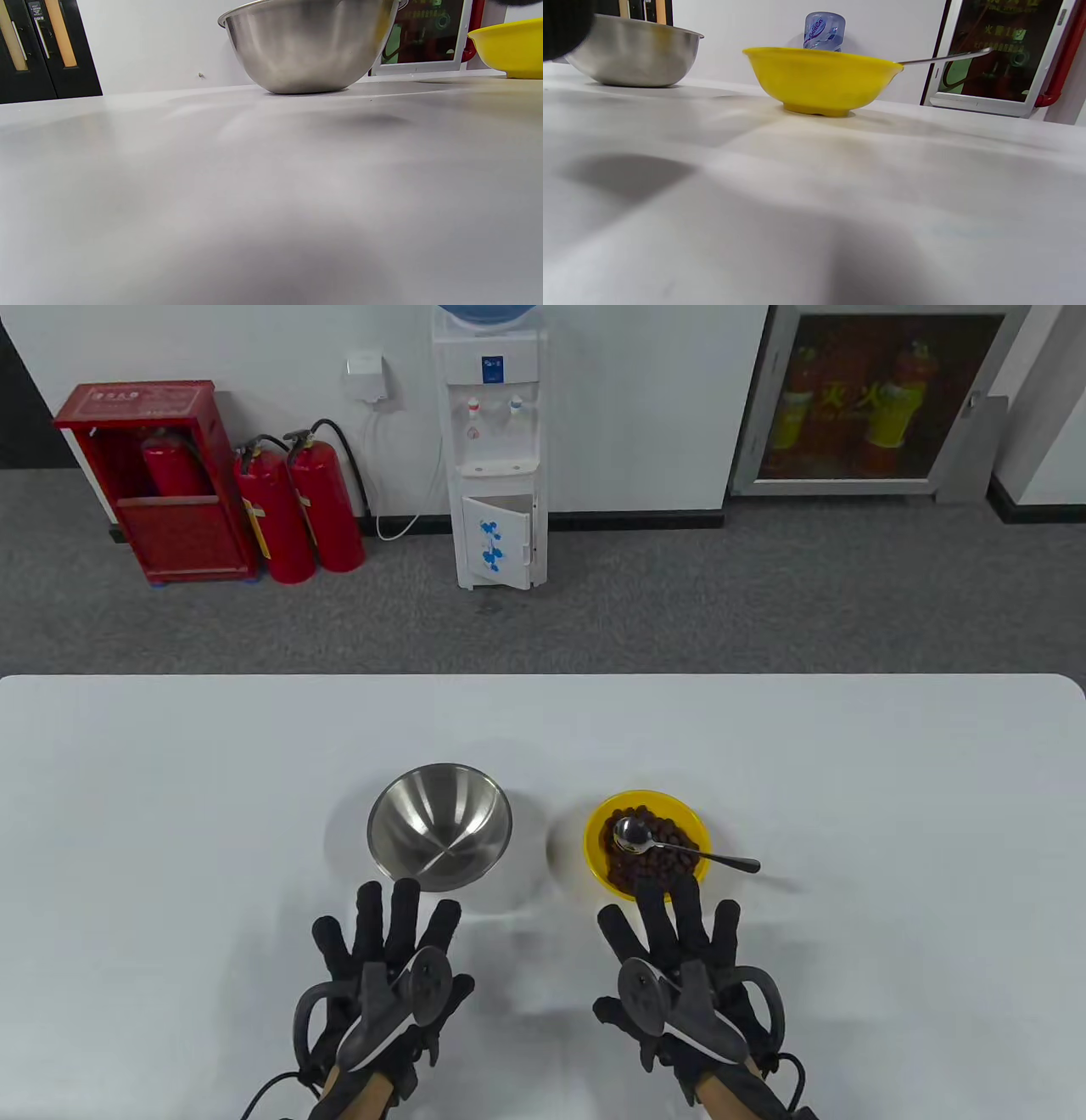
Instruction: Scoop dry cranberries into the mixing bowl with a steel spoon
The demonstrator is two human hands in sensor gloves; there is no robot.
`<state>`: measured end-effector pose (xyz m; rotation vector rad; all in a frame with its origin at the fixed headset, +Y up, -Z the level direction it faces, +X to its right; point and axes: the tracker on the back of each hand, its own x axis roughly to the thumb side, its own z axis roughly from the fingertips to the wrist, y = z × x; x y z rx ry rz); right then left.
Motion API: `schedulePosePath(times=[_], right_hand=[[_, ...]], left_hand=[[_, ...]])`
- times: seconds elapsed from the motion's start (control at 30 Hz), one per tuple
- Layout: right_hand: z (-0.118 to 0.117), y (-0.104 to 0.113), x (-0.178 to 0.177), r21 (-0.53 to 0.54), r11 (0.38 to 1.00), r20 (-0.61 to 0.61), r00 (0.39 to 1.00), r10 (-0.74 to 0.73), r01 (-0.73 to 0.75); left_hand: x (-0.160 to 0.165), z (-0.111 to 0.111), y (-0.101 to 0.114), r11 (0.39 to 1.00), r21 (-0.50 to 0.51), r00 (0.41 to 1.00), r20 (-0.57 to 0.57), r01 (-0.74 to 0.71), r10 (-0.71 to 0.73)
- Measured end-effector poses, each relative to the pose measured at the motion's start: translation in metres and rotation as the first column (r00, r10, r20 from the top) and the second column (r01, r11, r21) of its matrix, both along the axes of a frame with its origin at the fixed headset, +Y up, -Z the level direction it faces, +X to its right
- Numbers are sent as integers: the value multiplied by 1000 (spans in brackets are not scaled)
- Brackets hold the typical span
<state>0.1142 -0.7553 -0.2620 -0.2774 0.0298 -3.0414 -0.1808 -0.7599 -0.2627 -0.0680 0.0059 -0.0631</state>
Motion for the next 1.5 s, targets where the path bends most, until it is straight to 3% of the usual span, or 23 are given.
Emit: schedulePosePath(times=[0.2, 0.43, 0.63, 0.77, 0.9, 1.03, 1.17, 1.23, 1.4, 1.5], right_hand=[[0, 1, 1, 15, 1000, 1, 1000, -21, 21], [-1, 7, 9, 42, 995, 29, 995, -93, 92], [-2, 8, 11, 46, 994, 32, 994, -103, 102], [-4, 13, 15, 46, 988, 48, 988, -148, 146], [-3, 21, 20, 71, 977, 46, 978, -206, 202], [-4, 25, 23, 84, 969, 42, 971, -235, 231], [-5, 24, 25, 74, 969, 53, 969, -240, 236], [-5, 25, 25, 77, 969, 50, 969, -240, 236], [-5, 25, 25, 87, 966, 46, 968, -248, 244], [-6, 25, 26, 87, 965, 50, 966, -253, 248]], left_hand=[[-1, 0, -1, 1000, -10, 1000, -3, -23, 23], [-8, 0, -2, 986, -36, 986, -42, -163, 161], [-22, -3, 2, 951, 3, 943, -129, -309, 307], [-28, -17, 20, 921, 74, 905, -172, -383, 390], [-47, -53, 29, 851, 151, 776, -356, -502, 521], [-61, -72, 13, 795, 111, 645, -524, -596, 556], [-66, -81, -8, 583, 125, 425, -567, -803, 706], [-67, -83, -14, 535, 131, 380, -566, -835, 732], [-67, -86, -22, 491, 200, 321, -544, -848, 775], [-69, -88, -26, 425, 219, 260, -527, -878, 809]])
